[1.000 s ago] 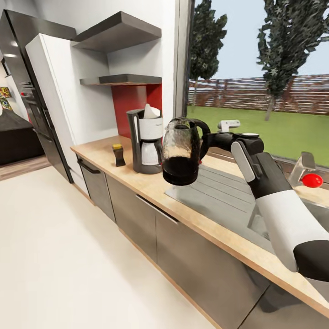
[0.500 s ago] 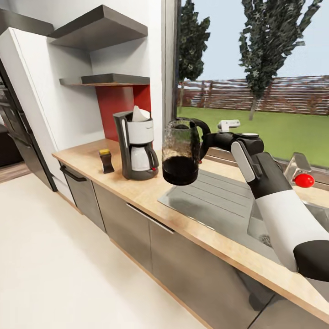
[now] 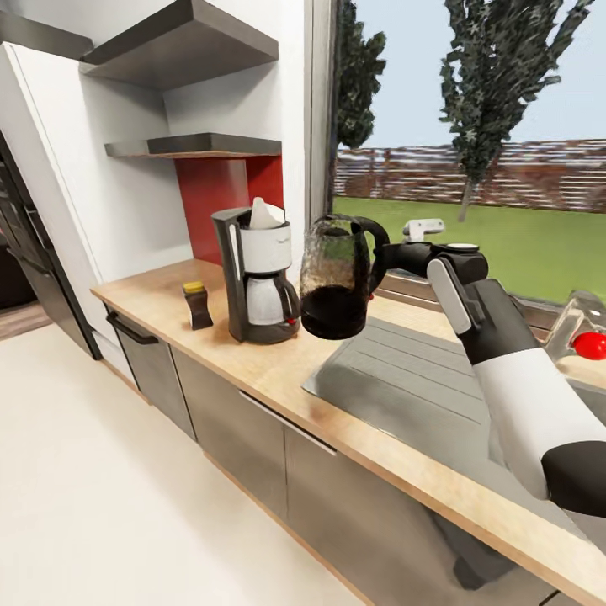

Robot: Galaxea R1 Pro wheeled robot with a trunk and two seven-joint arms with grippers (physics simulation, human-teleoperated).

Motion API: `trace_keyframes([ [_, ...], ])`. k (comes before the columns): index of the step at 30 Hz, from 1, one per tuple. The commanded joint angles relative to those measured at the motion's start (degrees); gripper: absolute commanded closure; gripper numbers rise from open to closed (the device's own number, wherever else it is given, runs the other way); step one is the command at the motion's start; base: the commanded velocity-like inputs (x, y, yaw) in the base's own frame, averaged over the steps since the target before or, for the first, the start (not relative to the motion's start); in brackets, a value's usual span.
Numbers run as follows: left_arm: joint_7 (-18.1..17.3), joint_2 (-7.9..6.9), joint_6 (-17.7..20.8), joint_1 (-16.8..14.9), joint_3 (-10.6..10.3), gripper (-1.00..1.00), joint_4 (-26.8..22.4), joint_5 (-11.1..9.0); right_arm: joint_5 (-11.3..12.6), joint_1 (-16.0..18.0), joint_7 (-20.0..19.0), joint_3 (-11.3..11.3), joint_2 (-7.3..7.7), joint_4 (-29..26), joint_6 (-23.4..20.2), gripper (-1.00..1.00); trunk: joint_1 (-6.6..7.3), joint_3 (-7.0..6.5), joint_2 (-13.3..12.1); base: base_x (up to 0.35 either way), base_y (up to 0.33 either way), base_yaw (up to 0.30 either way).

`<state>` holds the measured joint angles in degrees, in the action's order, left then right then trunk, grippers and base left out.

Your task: Set up a coffee station on the kitchen countertop: keep the coffee maker on the countertop, move the bottle of coffee from the kitchen shelf to the counter next to the coffee maker, place a paper coffee filter on top of the coffee maker, put the saucer next to the coffee maker with the coffee cup on the saucer, and place the electric kettle next to the coffee maker.

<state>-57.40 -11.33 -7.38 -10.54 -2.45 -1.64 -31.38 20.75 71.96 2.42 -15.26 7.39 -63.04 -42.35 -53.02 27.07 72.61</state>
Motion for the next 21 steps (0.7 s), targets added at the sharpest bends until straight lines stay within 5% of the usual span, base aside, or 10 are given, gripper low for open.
trace_keyframes([
  [1, -0.07, -0.01, -0.53, -0.05, -0.27, -1.00, 0.05, -0.09, 0.34, 0.08, 0.22, -0.12, 0.07, -0.06, -0.19, 1.00, 0.00, 0.06, 0.04, 0.005, 0.003, 0.000],
  [7, -0.01, 0.02, -0.53, -0.05, -0.27, -1.00, 0.06, -0.09, 0.34, 0.11, 0.30, -0.04, 0.04, -0.14, -0.02, 1.00, 0.00, 0.06, 0.04, 0.001, 0.000, 0.000],
  [12, -0.18, 0.07, -0.53, -0.04, -0.27, -1.00, 0.04, -0.06, 0.55, 0.63, 2.00, 3.40, -0.51, -1.13, -0.10, 1.00, 0.00, 0.06, 0.04, 0.000, 0.000, 0.000],
  [17, -0.25, 0.08, -0.53, -0.05, -0.27, -1.00, -0.02, -0.08, 0.54, 0.89, 2.39, 4.27, -1.33, -2.15, -0.18, 1.00, 0.00, 0.06, 0.04, 0.000, 0.000, 0.000],
  [21, -0.25, 0.03, -0.53, -0.04, -0.27, -1.00, -0.03, -0.09, 0.28, 0.90, 6.39, 4.12, -4.28, -2.16, -0.11, 1.00, 0.00, 0.06, 0.04, 0.226, 0.000, 0.000],
])
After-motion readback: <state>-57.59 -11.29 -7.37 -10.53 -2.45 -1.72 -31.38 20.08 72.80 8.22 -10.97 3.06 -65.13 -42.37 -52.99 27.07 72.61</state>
